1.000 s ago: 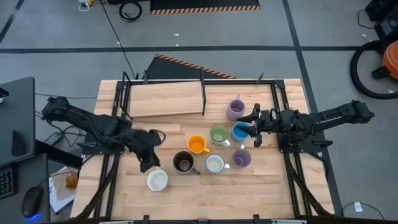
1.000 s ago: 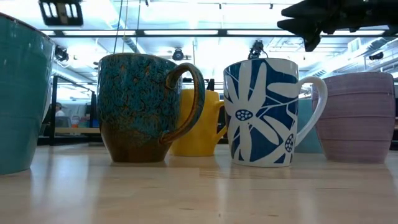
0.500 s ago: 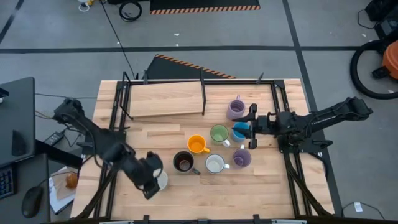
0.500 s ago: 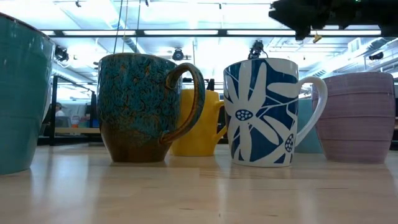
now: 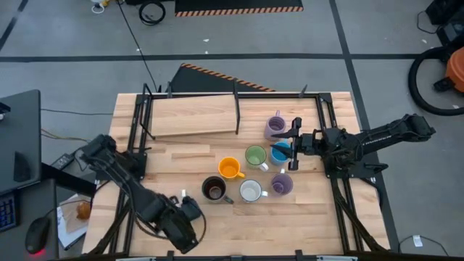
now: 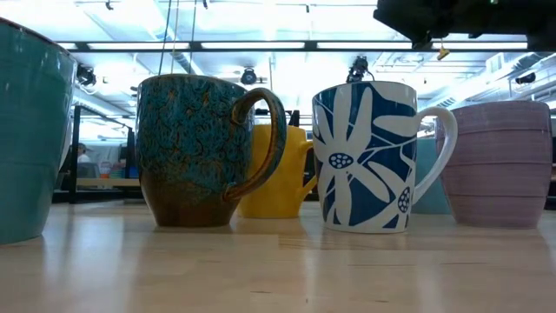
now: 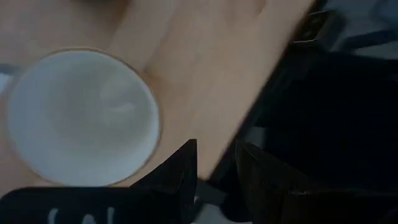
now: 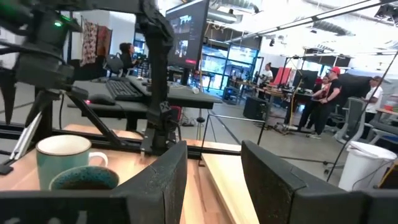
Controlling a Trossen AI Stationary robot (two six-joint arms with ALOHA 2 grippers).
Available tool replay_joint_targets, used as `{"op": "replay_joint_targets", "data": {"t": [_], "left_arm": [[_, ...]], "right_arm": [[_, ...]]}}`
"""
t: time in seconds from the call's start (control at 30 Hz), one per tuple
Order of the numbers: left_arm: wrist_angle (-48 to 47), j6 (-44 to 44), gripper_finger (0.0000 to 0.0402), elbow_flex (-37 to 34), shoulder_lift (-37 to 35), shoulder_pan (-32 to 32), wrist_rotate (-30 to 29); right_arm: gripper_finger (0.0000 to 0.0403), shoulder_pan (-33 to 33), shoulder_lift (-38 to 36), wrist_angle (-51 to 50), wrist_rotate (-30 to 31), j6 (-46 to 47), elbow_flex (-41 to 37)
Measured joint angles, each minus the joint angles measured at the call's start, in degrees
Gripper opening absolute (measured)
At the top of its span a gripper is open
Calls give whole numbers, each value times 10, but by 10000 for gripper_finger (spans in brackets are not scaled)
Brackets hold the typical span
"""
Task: Place coffee mugs
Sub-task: Put the light green mug on the shelf
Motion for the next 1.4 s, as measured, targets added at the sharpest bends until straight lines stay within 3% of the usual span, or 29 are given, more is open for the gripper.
{"op": "replay_joint_targets", "data": {"t": [0.17, 0.37, 0.67, 0.97, 1.4], "left_arm": [[-99, 87, 116, 71, 69, -11, -11], [-114, 141, 116, 85, 90, -22, -15], [-125, 144, 116, 77, 91, -29, -84], [-102, 133, 116, 36, 91, -39, -78], [-111, 133, 116, 35, 120, -40, -76]], "right_arm": [[158, 0, 0, 0, 0, 5, 0], [158, 0, 11, 4, 0, 7, 0], [158, 0, 35, 25, 0, 7, 0], [158, 0, 37, 31, -5, 18, 0], [158, 0, 37, 31, -5, 22, 0]]}}
